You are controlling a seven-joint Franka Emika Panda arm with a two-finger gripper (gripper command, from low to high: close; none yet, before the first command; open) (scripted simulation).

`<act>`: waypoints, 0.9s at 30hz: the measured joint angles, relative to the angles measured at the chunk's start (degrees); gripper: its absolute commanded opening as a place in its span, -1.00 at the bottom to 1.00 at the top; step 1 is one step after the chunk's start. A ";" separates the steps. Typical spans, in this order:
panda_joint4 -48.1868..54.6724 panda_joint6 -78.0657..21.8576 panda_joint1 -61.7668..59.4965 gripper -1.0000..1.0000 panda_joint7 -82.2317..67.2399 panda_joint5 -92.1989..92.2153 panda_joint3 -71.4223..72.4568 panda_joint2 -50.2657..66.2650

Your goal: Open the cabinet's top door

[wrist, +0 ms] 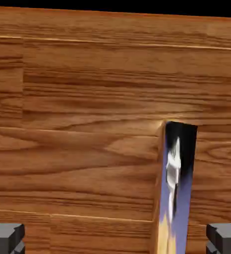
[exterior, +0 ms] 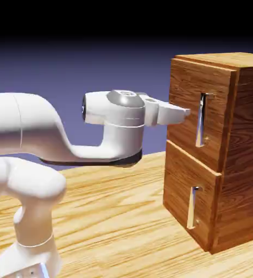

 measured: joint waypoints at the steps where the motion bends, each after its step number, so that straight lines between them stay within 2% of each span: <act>1: 0.25 -0.12 0.72 0.00 1.72 -2.49 -0.94 -0.50; 9: 2.25 -1.09 6.45 0.00 15.47 -22.43 -8.48 -4.52; 11: 2.33 -1.13 6.68 0.00 16.03 -23.23 -8.79 -4.68; 15: 7.84 -3.52 14.88 0.00 16.75 -24.43 -12.52 -1.87; 16: 9.07 -4.05 16.71 -1.00 16.91 -24.70 -13.35 -1.25; 18: 9.07 -4.05 16.71 -1.00 16.91 -24.70 -13.35 -1.25; 23: 2.80 -8.84 6.33 -1.00 25.95 -24.20 -4.98 4.65; 27: -3.29 -13.94 -1.98 -1.00 26.05 -18.01 2.65 5.74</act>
